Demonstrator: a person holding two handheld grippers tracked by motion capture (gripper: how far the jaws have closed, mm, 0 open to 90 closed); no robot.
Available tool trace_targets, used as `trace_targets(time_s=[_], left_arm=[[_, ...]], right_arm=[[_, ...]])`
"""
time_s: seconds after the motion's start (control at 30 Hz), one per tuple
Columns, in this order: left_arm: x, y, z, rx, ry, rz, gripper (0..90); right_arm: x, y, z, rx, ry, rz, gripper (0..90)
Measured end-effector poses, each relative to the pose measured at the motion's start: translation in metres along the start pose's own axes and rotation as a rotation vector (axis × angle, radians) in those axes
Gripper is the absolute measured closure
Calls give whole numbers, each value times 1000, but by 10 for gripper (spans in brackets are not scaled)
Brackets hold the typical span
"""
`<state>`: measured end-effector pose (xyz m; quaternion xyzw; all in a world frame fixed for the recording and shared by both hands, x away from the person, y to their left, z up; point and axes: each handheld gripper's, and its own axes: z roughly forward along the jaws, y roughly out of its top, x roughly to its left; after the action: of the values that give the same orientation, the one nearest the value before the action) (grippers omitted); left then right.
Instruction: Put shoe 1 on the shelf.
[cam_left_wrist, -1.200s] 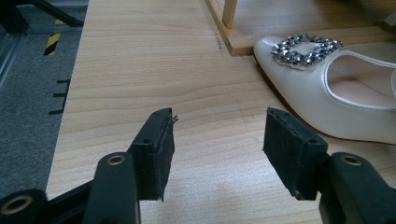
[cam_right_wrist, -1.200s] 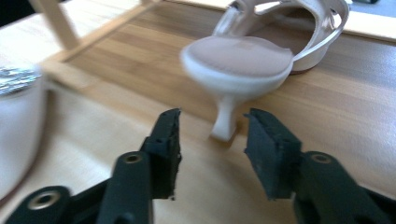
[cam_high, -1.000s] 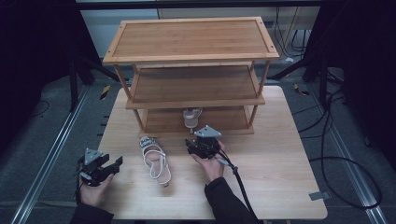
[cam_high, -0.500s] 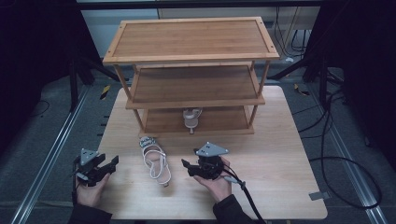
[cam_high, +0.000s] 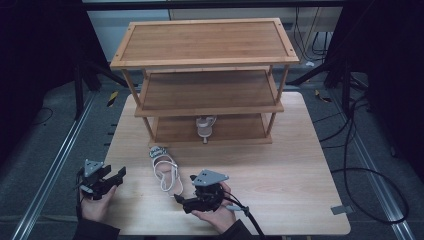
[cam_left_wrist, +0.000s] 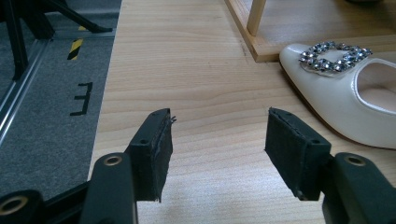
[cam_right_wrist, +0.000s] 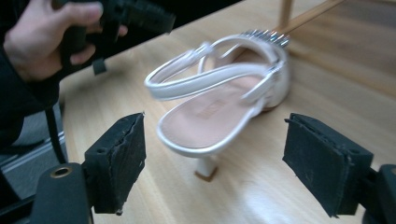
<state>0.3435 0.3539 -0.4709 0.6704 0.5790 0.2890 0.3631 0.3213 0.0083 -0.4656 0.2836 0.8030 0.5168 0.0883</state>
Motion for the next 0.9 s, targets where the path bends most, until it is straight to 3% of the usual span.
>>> trace_targets(time_s=[0.17,0.27,0.33,0.4,0.5,0.63,0.9], left_arm=[[-1,0,0,-2,-14,1,396],[-1,0,1,3,-19,5,396],[-1,-1,2,6,-22,5,397],[-1,-1,2,5,-23,5,397],[-2,-1,1,5,-25,3,398],[-2,-1,2,7,-28,6,398],[-3,-1,2,12,-33,9,400]], right_arm=[[6,-5,24,52,-18,-1,191],[12,-8,35,53,-44,-22,212],[14,-7,40,47,-42,-13,219],[14,-5,43,54,-70,-13,262],[11,-6,41,49,-71,20,294],[7,-5,36,63,-76,7,326],[-23,-1,10,85,-128,1,404]])
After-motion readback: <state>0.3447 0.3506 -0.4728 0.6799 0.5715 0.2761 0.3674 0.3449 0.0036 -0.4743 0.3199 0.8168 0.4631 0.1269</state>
